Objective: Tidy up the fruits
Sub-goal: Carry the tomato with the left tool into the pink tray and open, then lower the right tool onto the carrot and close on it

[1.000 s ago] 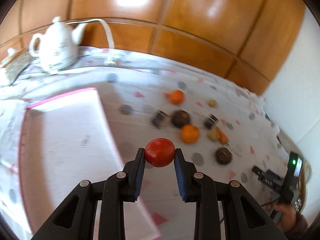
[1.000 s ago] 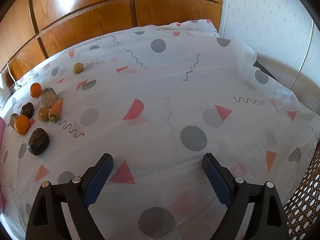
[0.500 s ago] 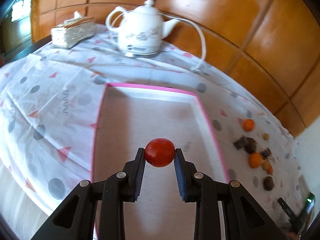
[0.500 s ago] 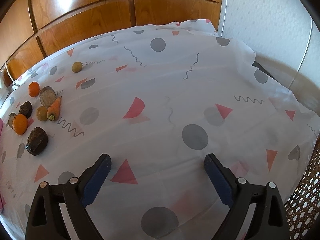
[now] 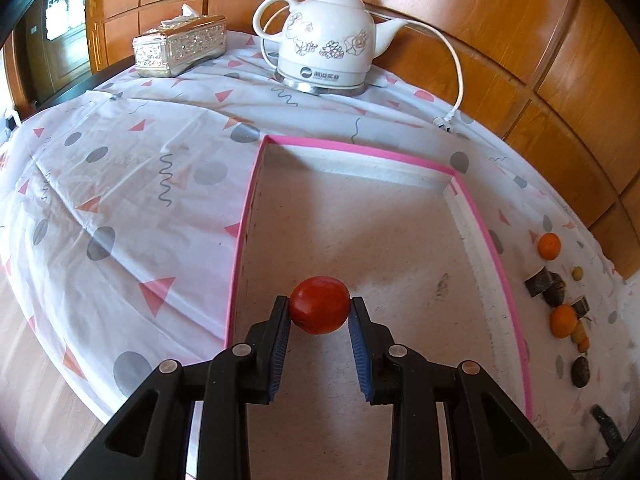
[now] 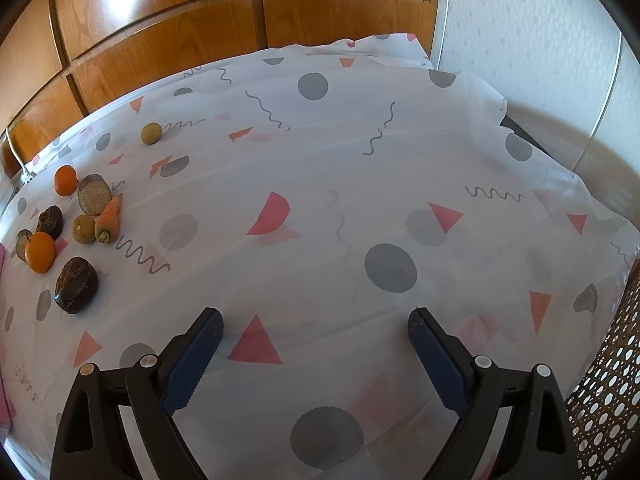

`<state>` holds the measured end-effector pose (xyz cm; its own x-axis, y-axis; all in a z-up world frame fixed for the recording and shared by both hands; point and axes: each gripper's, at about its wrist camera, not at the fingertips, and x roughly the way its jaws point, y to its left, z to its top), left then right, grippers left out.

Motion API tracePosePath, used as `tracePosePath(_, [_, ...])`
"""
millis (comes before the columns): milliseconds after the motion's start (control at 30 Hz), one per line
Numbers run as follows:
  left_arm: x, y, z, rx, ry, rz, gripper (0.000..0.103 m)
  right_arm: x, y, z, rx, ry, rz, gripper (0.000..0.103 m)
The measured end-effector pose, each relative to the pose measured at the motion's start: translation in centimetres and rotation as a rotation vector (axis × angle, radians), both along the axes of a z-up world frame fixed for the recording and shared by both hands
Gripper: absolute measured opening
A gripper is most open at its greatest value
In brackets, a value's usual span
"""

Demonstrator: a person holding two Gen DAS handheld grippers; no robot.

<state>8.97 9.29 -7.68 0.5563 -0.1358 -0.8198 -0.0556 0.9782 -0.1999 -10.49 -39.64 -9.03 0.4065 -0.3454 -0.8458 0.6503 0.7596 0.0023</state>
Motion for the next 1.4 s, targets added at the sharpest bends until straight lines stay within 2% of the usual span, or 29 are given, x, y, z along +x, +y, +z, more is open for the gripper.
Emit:
tracePosePath(267, [-0.3,-0.3,-0.5,0.015,0.003,0.006,0.031,0.2,0.3,0.3,0.026,-0.008,0.011,0.089])
tracePosePath(400, [-0.8,-0.4,0.0,0.021,-0.021,0.016,0.047,0.9,1.1,0.8,0.066,-0.039,0.056,0.088])
tracePosePath(500, [-1.2,-0.6,0.5,0.028,-0.038,0.016,0.049,1.9,2.3,1.1,0.077,-0.056,0.114,0.084])
tracePosePath(667, [-1.7,-0.8,1.2,0.027,-0.055,0.024,0.06,3.7,4.4,1.8,0.089,-0.078,0.214,0.078])
tracePosePath(900, [-2.9,-1.2,2.5,0.035,-0.089,0.024,0.072,6.8,7.6,2.3,0.113,-0.093,0.354,0.077])
tracePosePath(1033, [-3.6,-1.2,3.0,0.026,-0.101,0.018,0.075,8.5,8.0,2.4,0.115,-0.099,0.371,0.077])
tracePosePath(1200, [-4.3,-1.3,3.2,0.007,-0.097,0.011,0.075,10.9,7.8,2.3,0.095,-0.076,0.392,0.059])
tracePosePath(1267, [-4.5,-1.2,3.3,0.006,-0.099,0.015,0.075,11.5,7.6,2.2,0.075,-0.063,0.39,0.053])
tracePosePath(1333, [-4.7,-0.9,3.4,0.008,-0.103,0.029,0.075,12.0,7.3,2.2,0.074,-0.059,0.384,0.052])
tracePosePath(1400, [-4.9,-0.5,3.6,0.002,-0.105,0.042,0.075,12.5,7.0,1.9,0.073,-0.044,0.383,0.044])
